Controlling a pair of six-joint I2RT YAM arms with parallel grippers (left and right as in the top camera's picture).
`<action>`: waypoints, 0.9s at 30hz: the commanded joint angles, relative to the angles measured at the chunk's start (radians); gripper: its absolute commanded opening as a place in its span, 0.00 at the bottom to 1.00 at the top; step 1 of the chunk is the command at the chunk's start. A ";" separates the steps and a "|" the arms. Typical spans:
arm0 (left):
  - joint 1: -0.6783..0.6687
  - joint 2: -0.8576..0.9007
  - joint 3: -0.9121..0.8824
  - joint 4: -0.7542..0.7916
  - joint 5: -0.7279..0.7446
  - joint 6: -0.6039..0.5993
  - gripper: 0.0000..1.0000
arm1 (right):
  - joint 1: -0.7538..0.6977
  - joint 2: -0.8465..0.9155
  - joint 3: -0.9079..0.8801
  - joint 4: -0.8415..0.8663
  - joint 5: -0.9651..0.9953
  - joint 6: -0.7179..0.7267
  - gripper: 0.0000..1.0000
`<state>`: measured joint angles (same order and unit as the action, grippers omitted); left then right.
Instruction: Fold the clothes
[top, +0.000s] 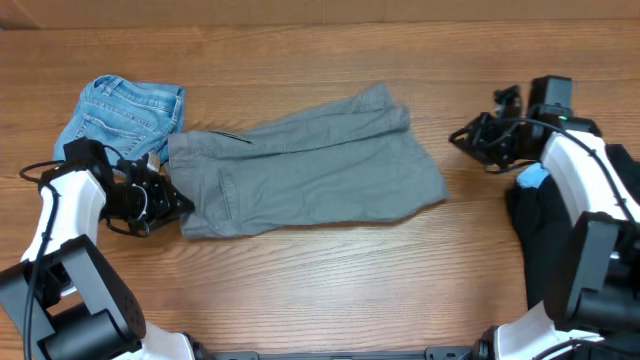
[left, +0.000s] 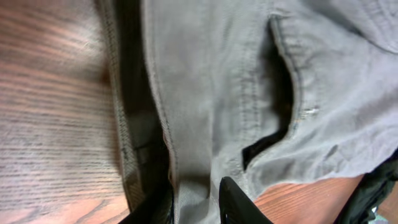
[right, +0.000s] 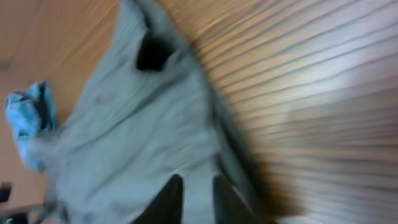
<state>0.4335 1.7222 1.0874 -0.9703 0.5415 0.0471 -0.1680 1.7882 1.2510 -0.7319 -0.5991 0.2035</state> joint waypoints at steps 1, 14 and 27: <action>-0.045 -0.047 0.036 0.008 0.062 0.063 0.27 | 0.167 -0.003 0.005 -0.003 -0.003 0.006 0.17; -0.159 -0.111 0.048 0.035 0.012 0.080 0.50 | 0.306 0.262 -0.060 -0.134 0.562 0.591 0.04; -0.171 -0.111 0.048 0.055 0.032 0.080 0.55 | 0.246 -0.006 -0.059 -0.339 0.610 0.434 0.12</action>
<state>0.2764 1.6344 1.1137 -0.9260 0.5613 0.1085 0.0799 1.9068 1.1870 -1.1149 -0.0078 0.7586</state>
